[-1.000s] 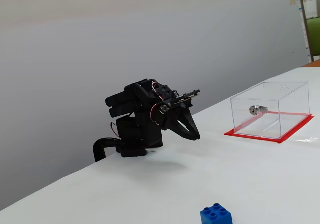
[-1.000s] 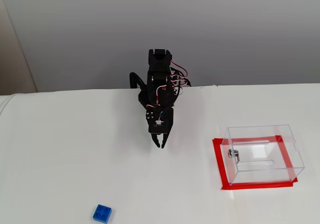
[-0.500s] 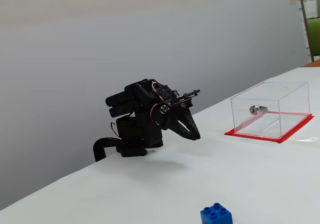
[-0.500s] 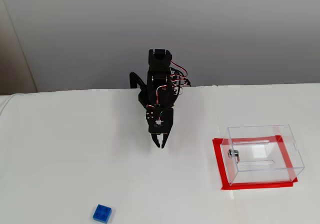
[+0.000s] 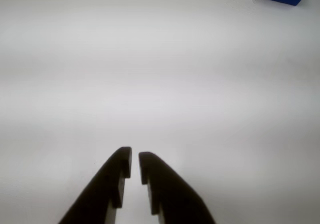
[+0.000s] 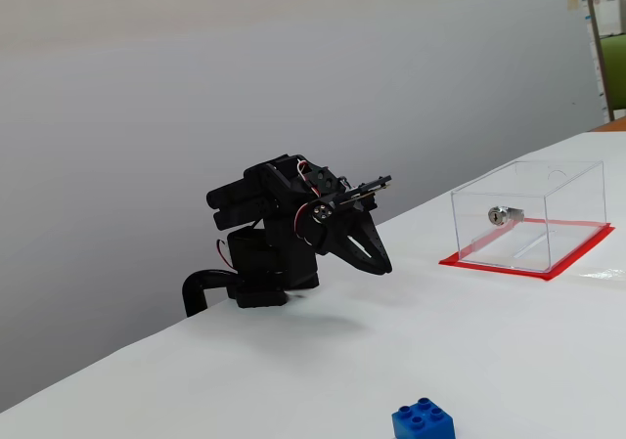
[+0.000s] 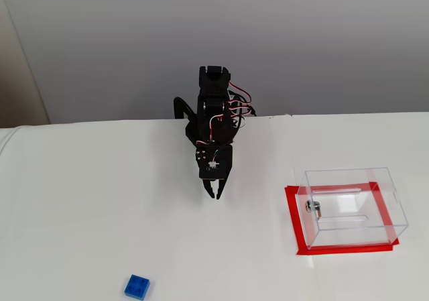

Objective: Pick the blue lego brick and place it into the transparent box

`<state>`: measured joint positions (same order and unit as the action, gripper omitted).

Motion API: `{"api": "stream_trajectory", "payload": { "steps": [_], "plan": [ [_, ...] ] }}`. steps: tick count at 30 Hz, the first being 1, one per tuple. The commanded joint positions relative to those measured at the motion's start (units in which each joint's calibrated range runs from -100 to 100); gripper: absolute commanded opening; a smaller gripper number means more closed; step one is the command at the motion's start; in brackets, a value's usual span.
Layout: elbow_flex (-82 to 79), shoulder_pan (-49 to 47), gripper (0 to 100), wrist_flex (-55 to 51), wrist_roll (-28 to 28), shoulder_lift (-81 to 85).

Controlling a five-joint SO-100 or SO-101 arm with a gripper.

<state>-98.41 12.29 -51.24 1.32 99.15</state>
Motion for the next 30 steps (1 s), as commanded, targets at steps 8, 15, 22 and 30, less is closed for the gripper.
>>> {"api": "stream_trajectory", "payload": {
  "steps": [8,15,22,30],
  "plan": [
    [-0.8,0.6,2,0.0,0.0,0.5],
    [0.7,-2.1,2,0.9,-0.2,0.0],
    [8.6,-4.0,2,8.2,-0.2,-11.3],
    [26.9,-3.4,2,8.9,-0.2,-29.0]
  ]
}}
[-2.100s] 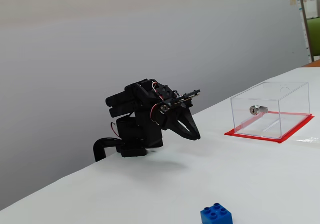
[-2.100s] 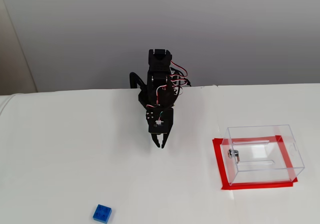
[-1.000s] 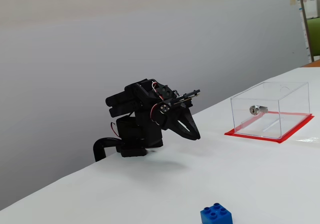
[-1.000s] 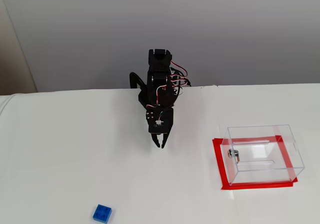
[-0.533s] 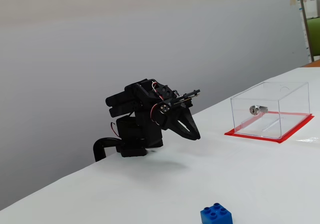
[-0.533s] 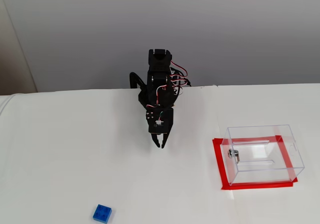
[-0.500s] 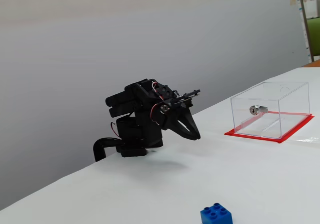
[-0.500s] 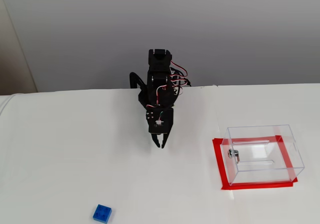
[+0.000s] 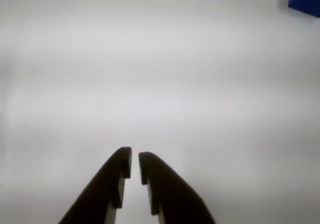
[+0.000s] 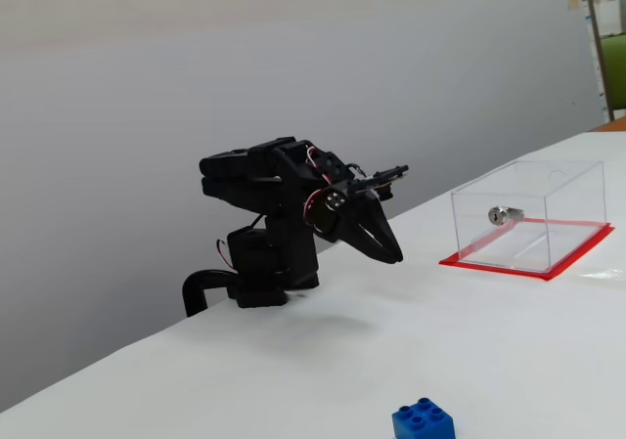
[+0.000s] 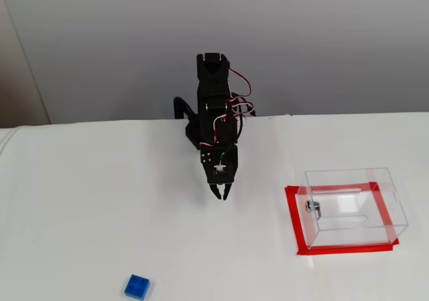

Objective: Pick the blue lego brick and place it into the transparent box

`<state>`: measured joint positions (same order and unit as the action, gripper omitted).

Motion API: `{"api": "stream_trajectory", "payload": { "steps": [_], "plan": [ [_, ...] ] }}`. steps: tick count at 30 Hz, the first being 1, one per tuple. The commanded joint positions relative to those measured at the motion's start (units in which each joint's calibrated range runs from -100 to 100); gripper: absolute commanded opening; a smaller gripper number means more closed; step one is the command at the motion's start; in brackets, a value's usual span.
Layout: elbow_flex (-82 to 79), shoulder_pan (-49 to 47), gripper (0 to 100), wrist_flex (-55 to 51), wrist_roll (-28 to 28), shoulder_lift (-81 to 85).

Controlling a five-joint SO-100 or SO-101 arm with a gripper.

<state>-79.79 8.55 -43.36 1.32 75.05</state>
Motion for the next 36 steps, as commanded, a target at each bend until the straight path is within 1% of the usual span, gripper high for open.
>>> {"api": "stream_trajectory", "payload": {
  "steps": [1,9,16,20,25,29,36],
  "plan": [
    [10.3,0.4,2,1.0,-0.2,-6.5],
    [25.0,3.1,2,1.0,-0.2,-20.1],
    [38.2,3.1,2,0.5,-0.2,-33.9],
    [41.9,3.2,2,0.4,-0.3,-38.1],
    [42.5,3.8,2,0.3,-0.3,-38.9],
    [42.6,9.1,2,0.3,-0.3,-39.1],
    [42.7,22.2,2,0.3,-0.3,-38.9]
  ]
}}
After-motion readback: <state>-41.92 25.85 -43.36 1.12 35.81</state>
